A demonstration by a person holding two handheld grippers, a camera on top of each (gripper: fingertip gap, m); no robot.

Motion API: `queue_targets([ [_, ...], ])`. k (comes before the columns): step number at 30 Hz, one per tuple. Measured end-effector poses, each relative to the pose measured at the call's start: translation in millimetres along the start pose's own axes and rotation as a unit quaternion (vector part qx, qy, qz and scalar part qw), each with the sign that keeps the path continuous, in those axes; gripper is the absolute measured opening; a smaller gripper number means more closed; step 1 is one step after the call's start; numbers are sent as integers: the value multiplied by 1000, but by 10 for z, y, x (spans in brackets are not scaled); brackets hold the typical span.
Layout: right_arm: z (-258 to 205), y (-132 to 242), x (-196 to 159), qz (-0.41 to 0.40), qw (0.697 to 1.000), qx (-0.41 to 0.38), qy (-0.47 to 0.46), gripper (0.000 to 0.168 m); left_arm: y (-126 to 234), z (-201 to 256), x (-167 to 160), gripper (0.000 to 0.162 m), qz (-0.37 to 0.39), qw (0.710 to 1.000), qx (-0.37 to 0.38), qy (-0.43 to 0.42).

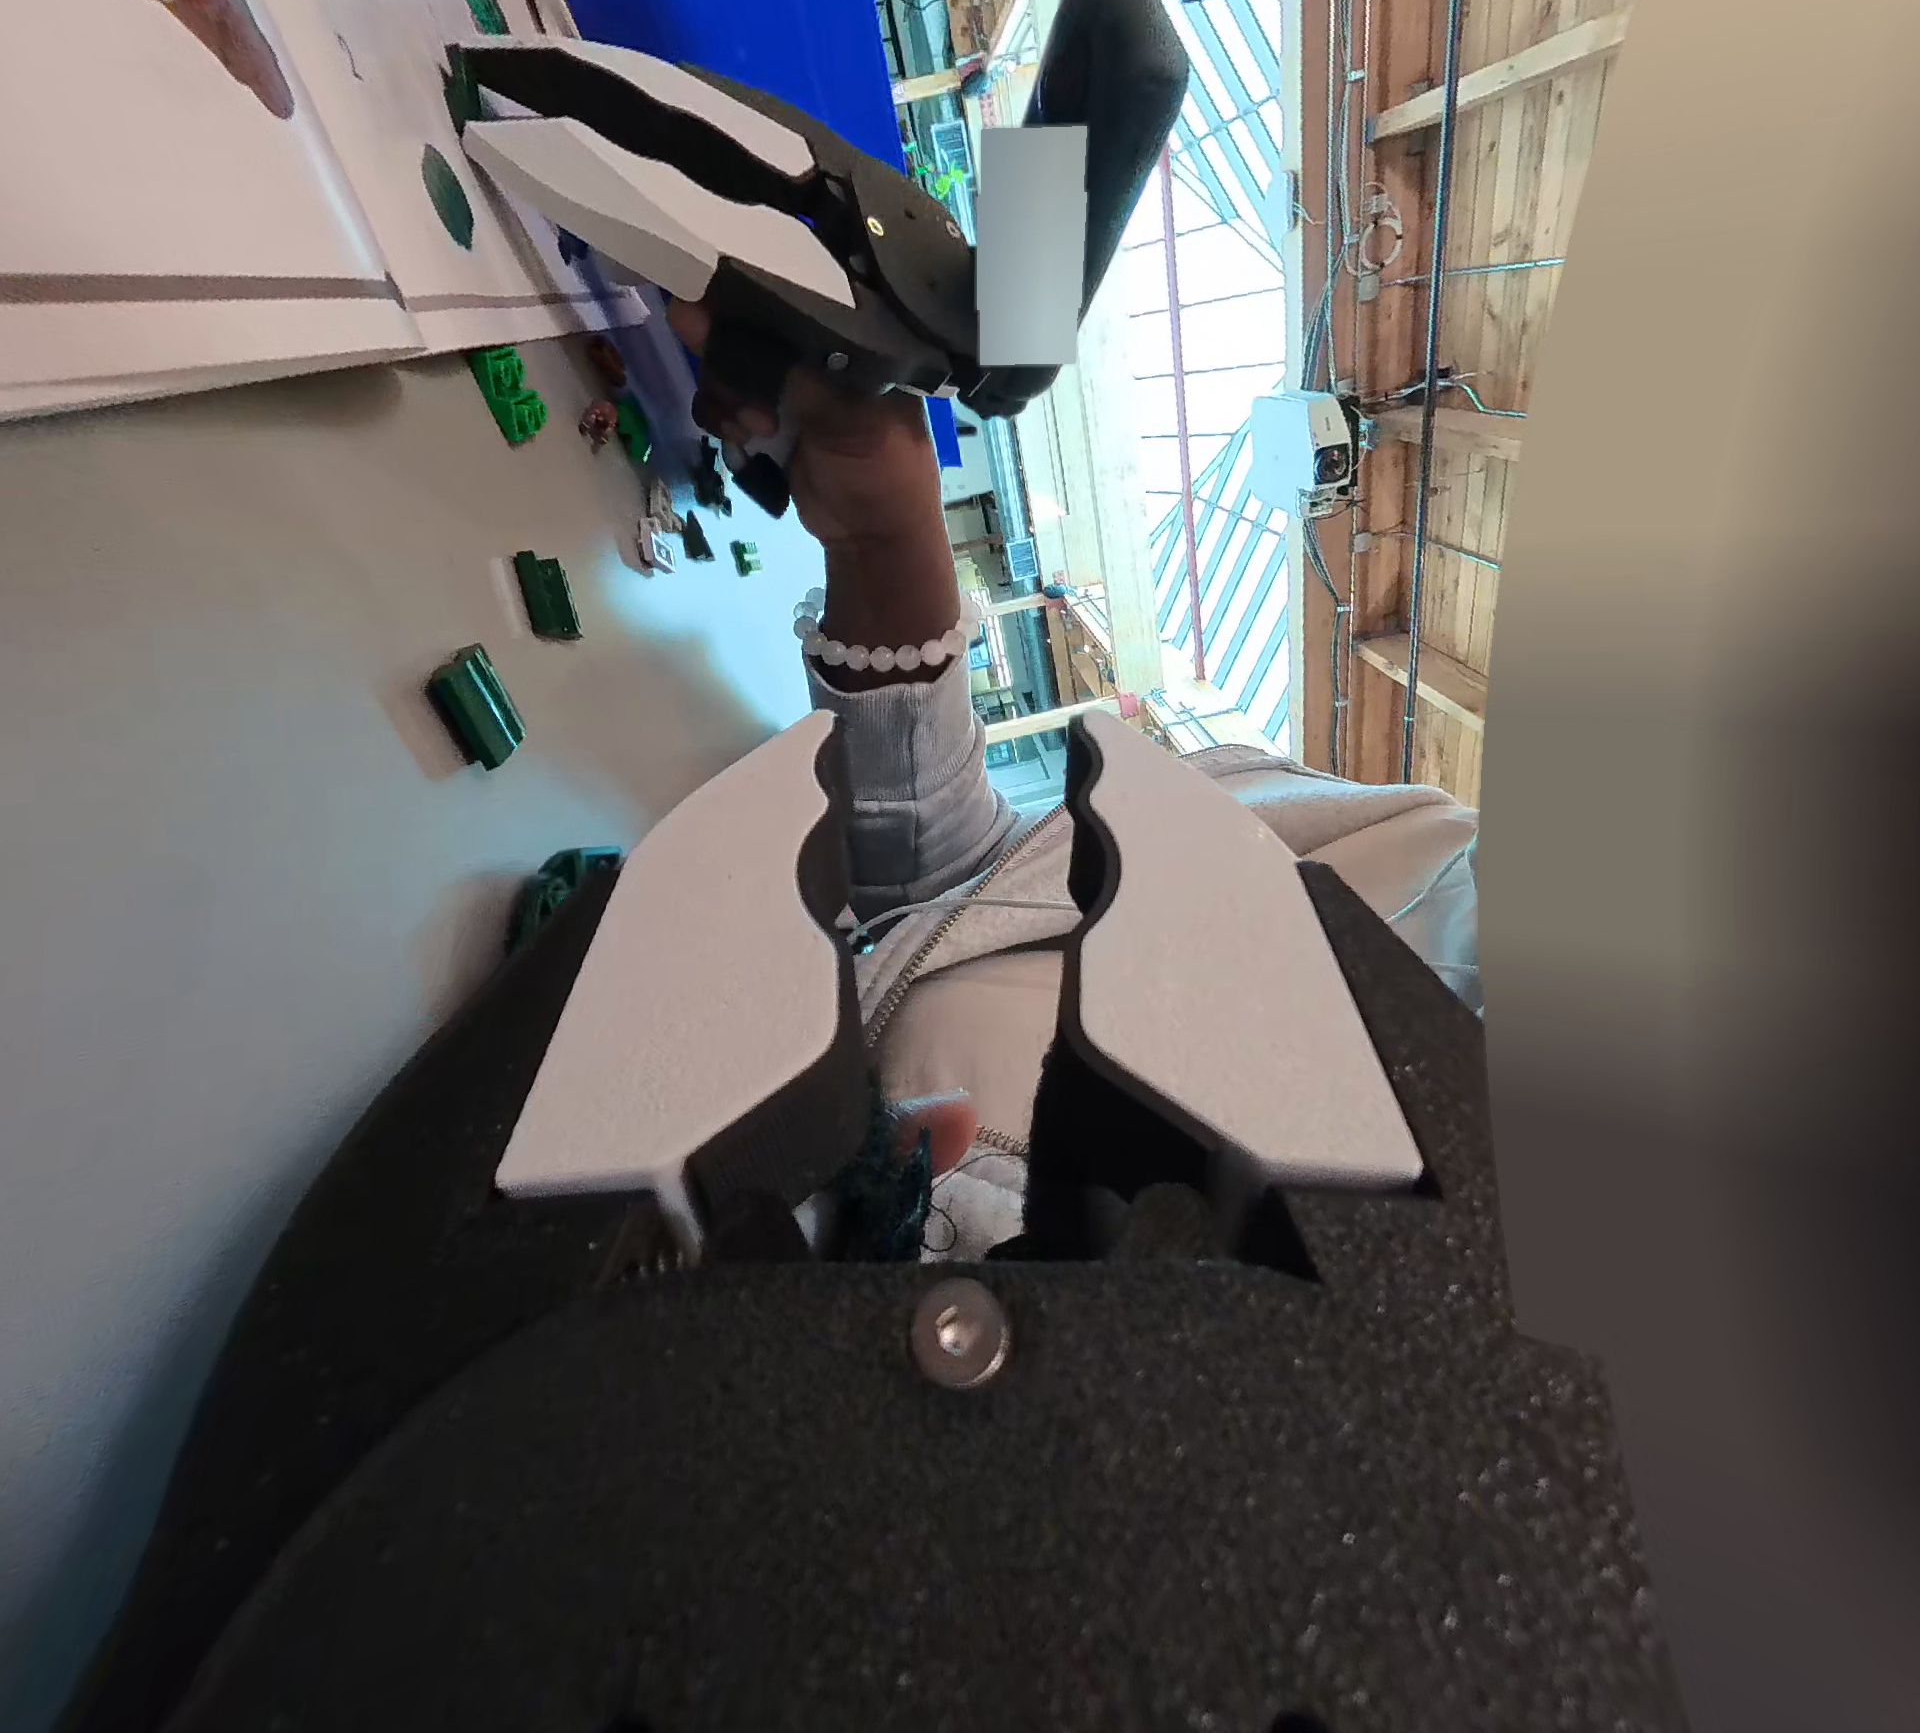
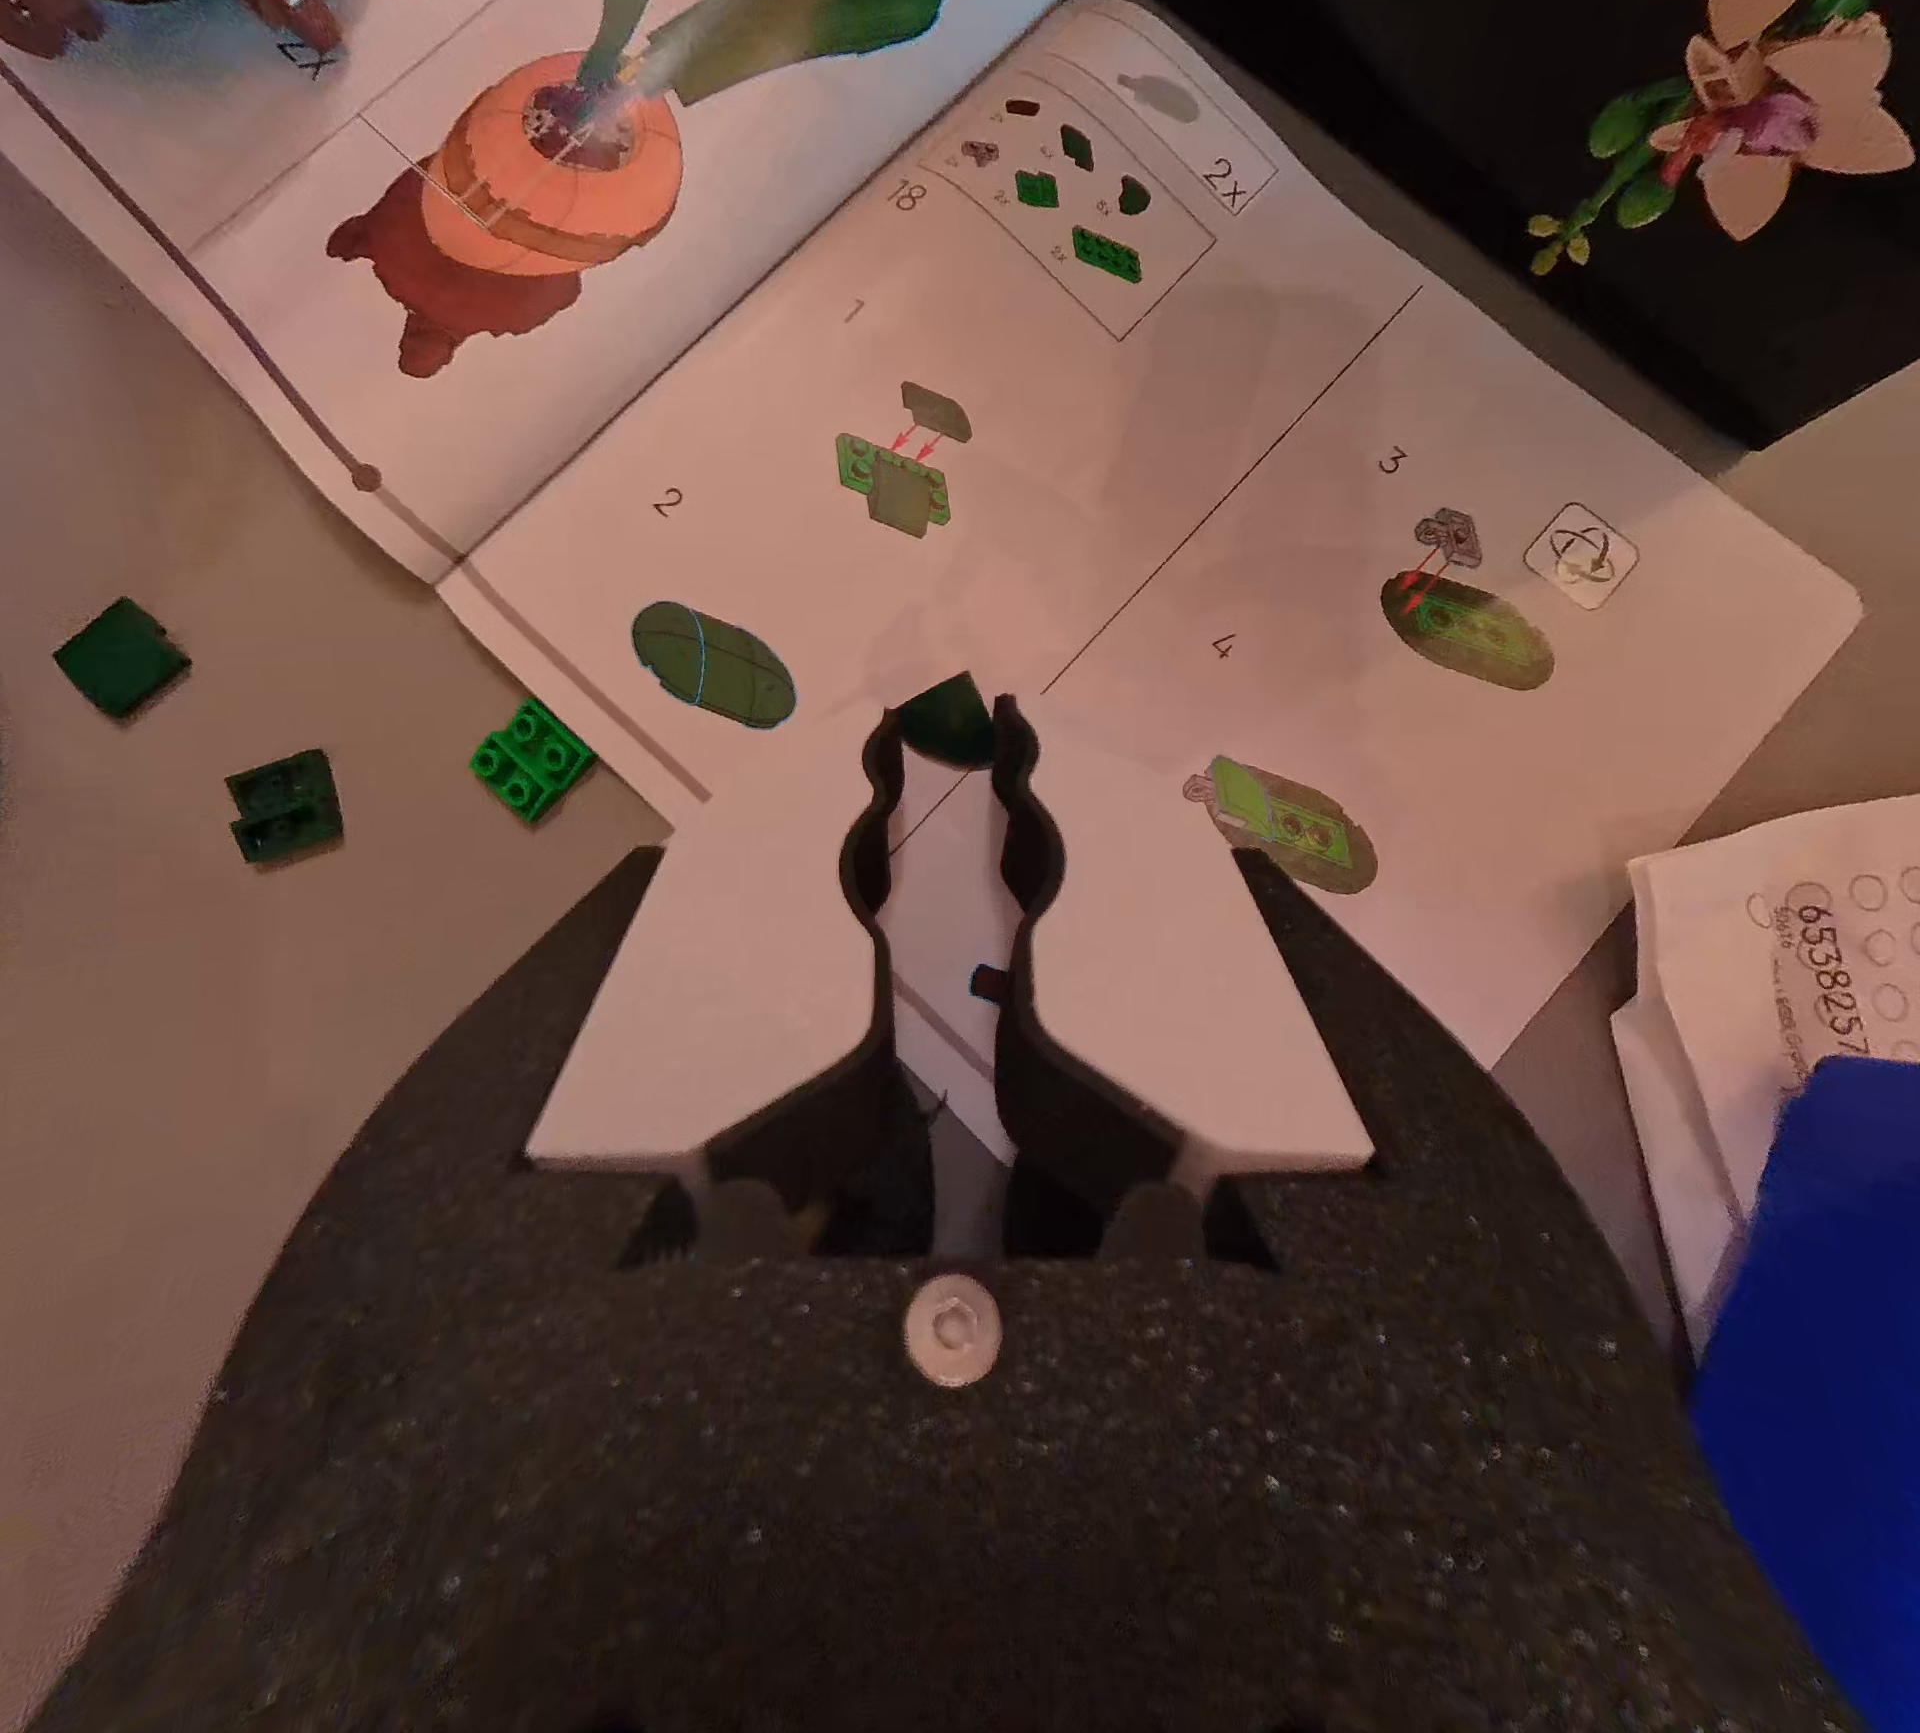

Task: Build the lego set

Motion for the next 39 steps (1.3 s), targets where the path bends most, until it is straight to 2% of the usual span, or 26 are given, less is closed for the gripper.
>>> queue_targets([
  [5, -6, 8, 1, -6, 1000, 14, 27, 19, 18, -4, -8, 38, 6, 1000, 8, -3],
  [8, -21, 94, 26, 3, 999, -2, 38, 54, 52, 19, -13, 39, 10, 999, 20, -23],
  [10, -105, 242, 70, 34, 999, 5, 30, 63, 108, 19, -11, 41, 12, 998, 42, -52],
  [13, -438, 447, 84, 65, 995, 71, 34, 46, 215, 36, -41, 44, 8, 992, 78, -100],
  [15, -800, 459, 40, 64, 985, 157, 22, 32, 269, 15, -92, 44, -8, 985, 114, -127],
  [17, -1192, 343, -50, 31, 968, 250, -6, 30, 280, -35, -165, 41, -37, 978, 149, -143],
  [19, -1429, 167, -136, -6, 958, 287, -21, 35, 242, -78, -243, 38, -68, 973, 169, -145],
  [23, -1517, -9, -113, -8, 956, 289, -51, 34, 171, -123, -322, 32, -100, 965, 196, -146],
  [26, -1520, -30, -85, -19, 963, 265, -32, 29, 174, -133, -332, 31, -101, 963, 204, -143],
  [30, -1584, -59, -49, -32, 967, 254, -1, 24, 188, -127, -340, 31, -99, 965, 199, -139],
  [34, -1643, -104, -45, -40, 963, 264, 23, 9, 185, -125, -374, 31, -104, 965, 198, -137],
  [39, -1632, -98, -53, -27, 959, 279, 29, 9, 226, -94, -375, 36, -83, 972, 178, -130],
])
Point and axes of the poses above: each gripper's, where its closed fingertips meet, y back along the fingers, x out of its top, z = x × y across the jaws, the point moved 6 cm from there along y, back along the fingers, and after that the axes turned 4 degrees about -z, right-handed, at the moved point
